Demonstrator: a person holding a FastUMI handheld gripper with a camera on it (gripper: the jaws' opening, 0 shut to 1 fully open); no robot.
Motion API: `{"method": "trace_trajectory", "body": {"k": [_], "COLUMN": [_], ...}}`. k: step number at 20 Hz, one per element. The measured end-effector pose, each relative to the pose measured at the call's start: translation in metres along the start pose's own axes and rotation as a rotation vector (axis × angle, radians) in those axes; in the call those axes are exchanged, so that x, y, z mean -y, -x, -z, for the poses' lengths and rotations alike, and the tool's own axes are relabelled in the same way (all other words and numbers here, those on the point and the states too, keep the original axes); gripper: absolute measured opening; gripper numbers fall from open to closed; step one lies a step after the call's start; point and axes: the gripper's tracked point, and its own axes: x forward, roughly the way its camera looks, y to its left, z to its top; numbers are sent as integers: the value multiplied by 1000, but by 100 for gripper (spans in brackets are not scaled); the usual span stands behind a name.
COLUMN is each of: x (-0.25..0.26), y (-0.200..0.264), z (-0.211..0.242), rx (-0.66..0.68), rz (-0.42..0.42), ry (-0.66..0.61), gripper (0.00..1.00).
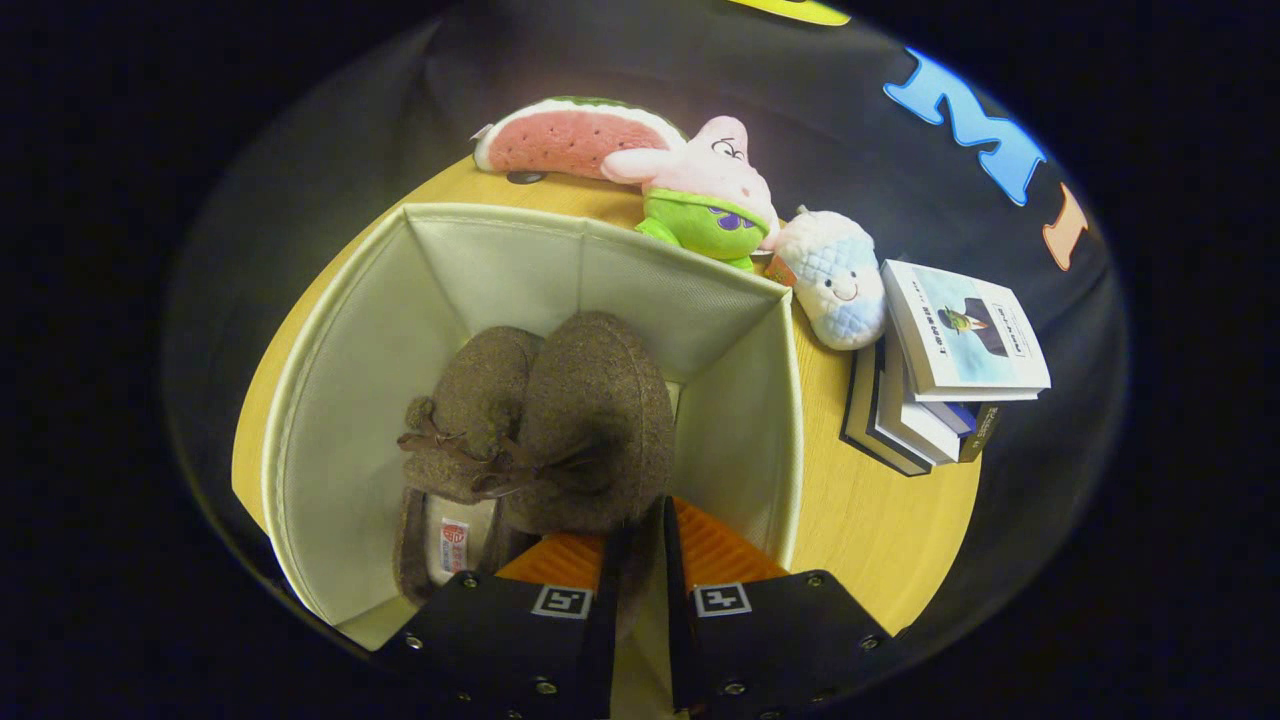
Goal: Open the storage box then place both shoes into the box .Put the left shoe in first, then the right shoe, with the right side of both shoes facing outward in a uniform manner.
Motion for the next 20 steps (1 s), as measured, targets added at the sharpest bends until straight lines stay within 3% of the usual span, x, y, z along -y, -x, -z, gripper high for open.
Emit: {"method": "trace_trajectory", "body": {"k": [3, 4, 7, 9, 12, 18, 20], "x": [2, 2, 23, 41, 97, 191, 202], "y": [22, 31, 69, 96, 146, 227, 256], "z": [-3, -5, -27, -35, -46, -28, -21], "rx": [60, 90, 244, 347, 562, 884, 976], "rz": [-40, -59, -64, -75, -21, 90, 82], "ry": [-24, -38, -41, -56, -124, -238, -269], "gripper": [40, 40, 60, 60, 60, 60, 60]}}
